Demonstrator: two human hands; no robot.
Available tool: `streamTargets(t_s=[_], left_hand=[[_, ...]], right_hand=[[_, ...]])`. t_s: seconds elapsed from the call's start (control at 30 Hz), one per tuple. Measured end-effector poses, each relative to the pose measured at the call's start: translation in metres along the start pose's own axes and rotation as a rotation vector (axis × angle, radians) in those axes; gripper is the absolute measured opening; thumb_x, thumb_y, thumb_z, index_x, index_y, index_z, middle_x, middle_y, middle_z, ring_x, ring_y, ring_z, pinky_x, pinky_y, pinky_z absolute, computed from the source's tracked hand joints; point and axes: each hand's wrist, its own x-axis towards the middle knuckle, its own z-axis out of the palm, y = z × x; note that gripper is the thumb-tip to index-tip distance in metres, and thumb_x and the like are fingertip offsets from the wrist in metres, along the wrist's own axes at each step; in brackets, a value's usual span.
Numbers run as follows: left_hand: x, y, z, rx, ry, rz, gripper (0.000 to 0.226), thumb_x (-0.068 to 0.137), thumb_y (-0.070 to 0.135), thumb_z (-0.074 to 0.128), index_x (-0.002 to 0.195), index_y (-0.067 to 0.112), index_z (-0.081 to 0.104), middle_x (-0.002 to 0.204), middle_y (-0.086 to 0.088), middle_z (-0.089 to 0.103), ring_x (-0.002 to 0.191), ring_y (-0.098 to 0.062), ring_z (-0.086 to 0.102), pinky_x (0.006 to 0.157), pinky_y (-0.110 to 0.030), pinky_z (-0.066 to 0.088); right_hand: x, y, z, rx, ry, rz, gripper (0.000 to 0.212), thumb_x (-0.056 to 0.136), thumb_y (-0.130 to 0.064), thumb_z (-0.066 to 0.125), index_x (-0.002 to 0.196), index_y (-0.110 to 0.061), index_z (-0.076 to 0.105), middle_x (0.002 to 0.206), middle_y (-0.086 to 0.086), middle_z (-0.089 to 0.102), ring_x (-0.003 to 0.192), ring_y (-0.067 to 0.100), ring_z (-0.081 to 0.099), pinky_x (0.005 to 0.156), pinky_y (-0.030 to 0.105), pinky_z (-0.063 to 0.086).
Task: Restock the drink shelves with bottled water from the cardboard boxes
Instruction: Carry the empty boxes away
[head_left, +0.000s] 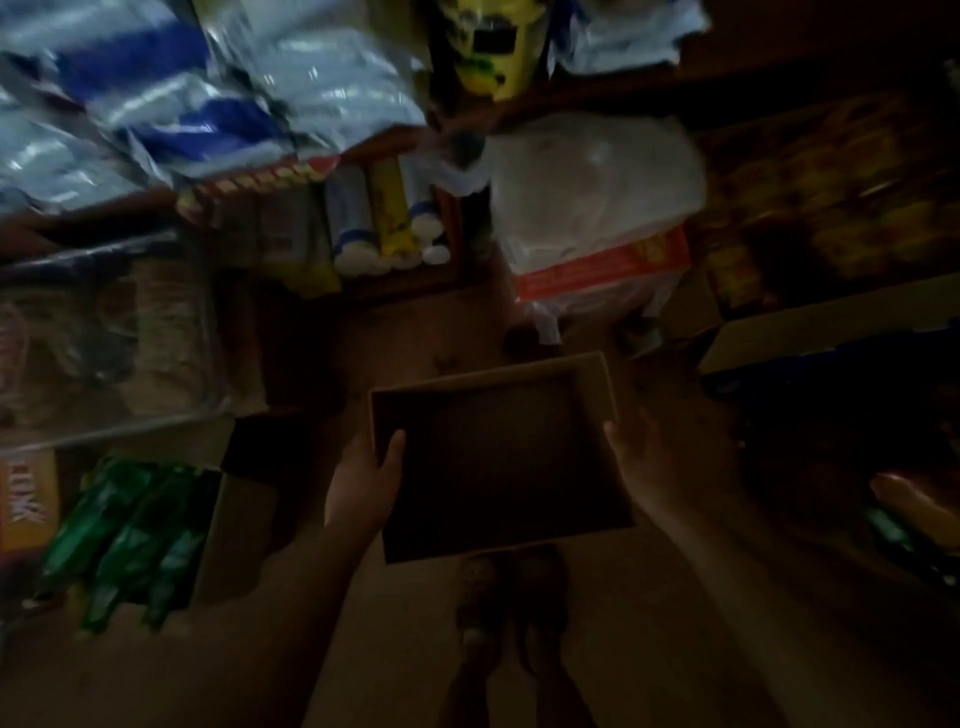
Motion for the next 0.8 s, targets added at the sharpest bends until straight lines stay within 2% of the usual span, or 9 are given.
streamTargets(t_s=[0.1,0.27,0.4,0.5,0.57,0.63,0.7,0.73,0.8], left_hand=[[0.023,-0.034,0.032,0.021,-0.003,-0.013,0.053,0.094,0.051,0.042,0.140,0.026,0.038,0.129,-0.002,0.055,0.116,-0.023,0.057,0.084,-0.033,0.045],[0.060,-0.068,0.064,0.068,0.036,-0.046,0.060,0.095,0.038,0.049,0.147,0.019,0.027,0.143,-0.007,0.043,0.127,-0.026,0.046,0.090,-0.034,0.039],[0.103,-0.110,0.081,0.109,0.082,-0.101,0.082,0.084,0.067,0.038,0.150,0.025,0.016,0.148,-0.010,0.034,0.128,-0.034,0.044,0.096,-0.050,0.044],[0.121,-0.125,0.099,0.041,0.087,-0.216,0.069,0.093,0.053,0.042,0.150,0.021,0.020,0.145,-0.014,0.040,0.124,-0.038,0.048,0.093,-0.045,0.042],[0.123,-0.129,0.109,-0.024,0.087,-0.226,0.061,0.096,0.044,0.042,0.148,0.022,0.020,0.139,-0.015,0.048,0.116,-0.040,0.054,0.085,-0.041,0.044],[0.119,-0.131,0.116,-0.122,0.121,-0.196,0.055,0.098,0.044,0.039,0.147,0.028,0.019,0.133,-0.013,0.053,0.102,-0.031,0.060,0.077,-0.036,0.044],[0.115,-0.136,0.122,-0.139,0.201,-0.141,0.050,0.099,0.045,0.033,0.146,0.032,0.022,0.126,-0.008,0.057,0.089,-0.019,0.057,0.073,-0.031,0.043],[0.115,-0.137,0.124,-0.136,0.245,-0.116,0.048,0.100,0.045,0.031,0.146,0.032,0.024,0.122,-0.005,0.058,0.085,-0.015,0.055,0.070,-0.029,0.043],[0.117,-0.139,0.128,-0.131,0.291,-0.082,0.047,0.100,0.045,0.028,0.146,0.033,0.025,0.111,0.004,0.054,0.075,-0.006,0.051,0.067,-0.024,0.041]], right_hand=[[0.036,0.028,0.029,0.010,-0.044,0.065,0.073,0.092,-0.053,0.047,0.150,-0.014,0.026,0.151,0.012,0.034,0.134,0.033,0.039,0.106,0.043,0.036],[0.089,0.058,0.064,-0.028,-0.007,0.036,0.076,0.090,-0.057,0.048,0.148,-0.014,0.026,0.141,0.014,0.044,0.122,0.034,0.050,0.096,0.044,0.046],[0.130,0.080,0.084,-0.057,0.027,0.040,0.077,0.090,-0.056,0.051,0.149,-0.016,0.023,0.140,0.013,0.042,0.115,0.033,0.053,0.083,0.039,0.049],[0.155,0.097,0.096,-0.028,0.028,0.045,0.068,0.094,-0.052,0.047,0.145,-0.010,0.031,0.127,0.013,0.051,0.101,0.030,0.058,0.069,0.028,0.046],[0.162,0.102,0.102,-0.032,0.069,0.060,0.063,0.099,-0.050,0.037,0.144,-0.007,0.032,0.128,0.018,0.051,0.108,0.035,0.055,0.079,0.031,0.044],[0.163,0.104,0.105,-0.132,0.150,0.003,0.059,0.102,-0.045,0.033,0.144,-0.003,0.034,0.137,0.022,0.046,0.121,0.037,0.047,0.091,0.025,0.031],[0.158,0.103,0.105,-0.256,0.227,-0.037,0.050,0.104,-0.034,0.033,0.141,-0.001,0.038,0.132,0.023,0.050,0.115,0.037,0.049,0.071,0.023,0.019],[0.156,0.104,0.106,-0.270,0.271,-0.055,0.047,0.104,-0.032,0.034,0.139,-0.002,0.040,0.127,0.024,0.054,0.109,0.039,0.053,0.068,0.023,0.017],[0.161,0.112,0.114,-0.276,0.351,-0.100,0.044,0.103,-0.031,0.037,0.134,-0.002,0.045,0.115,0.027,0.059,0.096,0.043,0.058,0.069,0.027,0.024]])
